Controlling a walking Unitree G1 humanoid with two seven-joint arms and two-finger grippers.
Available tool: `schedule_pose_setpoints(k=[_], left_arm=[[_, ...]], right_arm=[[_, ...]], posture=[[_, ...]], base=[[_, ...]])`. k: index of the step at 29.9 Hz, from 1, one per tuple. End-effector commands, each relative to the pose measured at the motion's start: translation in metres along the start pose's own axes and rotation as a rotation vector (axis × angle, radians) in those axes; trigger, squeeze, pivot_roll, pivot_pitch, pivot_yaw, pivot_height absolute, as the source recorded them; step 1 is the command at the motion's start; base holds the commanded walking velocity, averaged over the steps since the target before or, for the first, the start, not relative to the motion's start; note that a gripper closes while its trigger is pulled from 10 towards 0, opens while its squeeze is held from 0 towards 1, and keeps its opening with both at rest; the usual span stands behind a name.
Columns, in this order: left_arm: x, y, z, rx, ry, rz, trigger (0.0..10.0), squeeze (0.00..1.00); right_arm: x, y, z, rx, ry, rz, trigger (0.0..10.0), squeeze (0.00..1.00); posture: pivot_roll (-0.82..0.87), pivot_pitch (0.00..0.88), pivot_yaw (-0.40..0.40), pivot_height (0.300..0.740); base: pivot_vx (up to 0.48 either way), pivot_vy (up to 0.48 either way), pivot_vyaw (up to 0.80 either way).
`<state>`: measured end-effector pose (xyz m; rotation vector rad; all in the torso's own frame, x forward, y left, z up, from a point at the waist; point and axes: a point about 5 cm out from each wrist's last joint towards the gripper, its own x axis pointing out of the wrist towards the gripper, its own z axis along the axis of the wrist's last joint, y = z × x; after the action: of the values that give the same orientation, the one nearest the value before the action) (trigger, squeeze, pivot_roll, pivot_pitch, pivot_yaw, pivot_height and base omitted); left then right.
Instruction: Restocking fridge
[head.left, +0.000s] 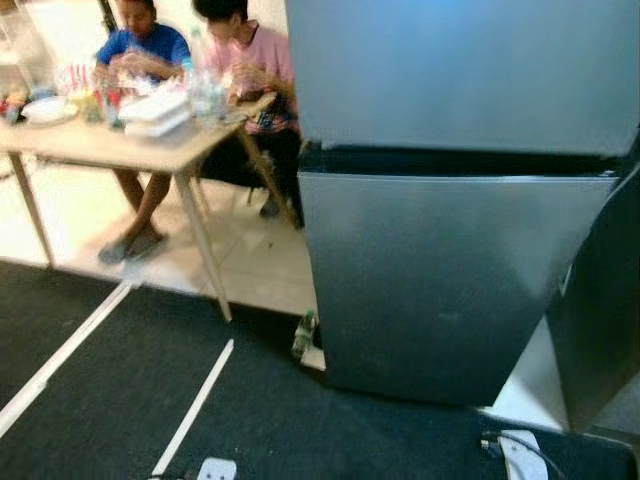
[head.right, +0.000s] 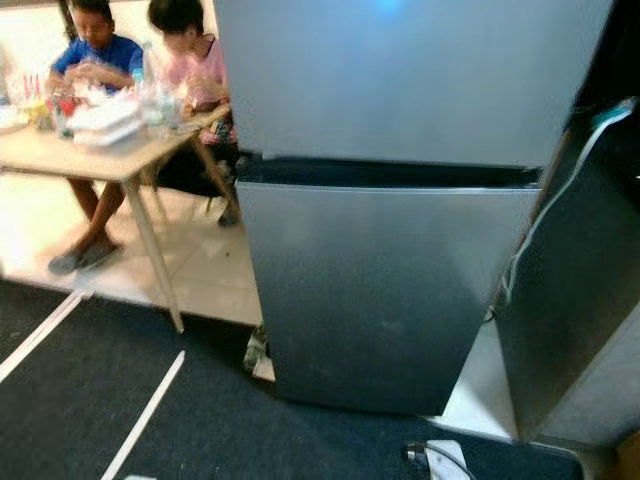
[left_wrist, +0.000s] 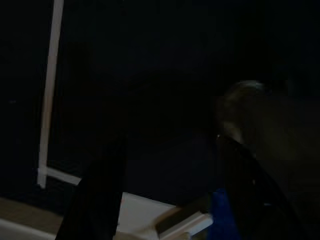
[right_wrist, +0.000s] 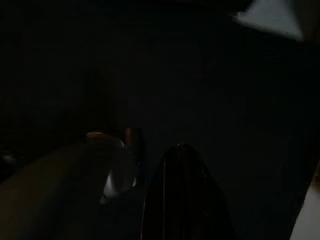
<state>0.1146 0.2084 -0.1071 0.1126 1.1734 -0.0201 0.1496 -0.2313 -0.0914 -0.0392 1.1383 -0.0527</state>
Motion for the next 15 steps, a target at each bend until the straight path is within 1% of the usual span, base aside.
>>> schedule_pose_setpoints(k=[1, 9, 15], left_arm=[[-0.0006, 0.0035, -0.0015, 0.011, 0.004, 0.007, 10.0, 0.00], [-0.0011, 0.0062, -0.0020, 0.013, 0.005, 0.009, 10.0, 0.00], [-0.0008, 0.0034, -0.0031, 0.011, 0.007, 0.006, 10.0, 0.00]], right_arm=[[0.0009, 0.0067, -0.0019, 0.001, 0.001, 0.015, 10.0, 0.00], [0.0012, 0.0100, -0.0035, 0.006, 0.004, 0.017, 10.0, 0.00], [0.0015, 0.0116, -0.0019, 0.028, -0.015, 0.020, 10.0, 0.00]], posture=[[-0.02, 0.000, 0.048, 0.740], [-0.02, 0.000, 0.051, 0.740], [-0.02, 0.000, 0.052, 0.740]], base=[[0.304, 0.000, 0.00], [0.302, 0.000, 0.00], [0.284, 0.000, 0.00]])
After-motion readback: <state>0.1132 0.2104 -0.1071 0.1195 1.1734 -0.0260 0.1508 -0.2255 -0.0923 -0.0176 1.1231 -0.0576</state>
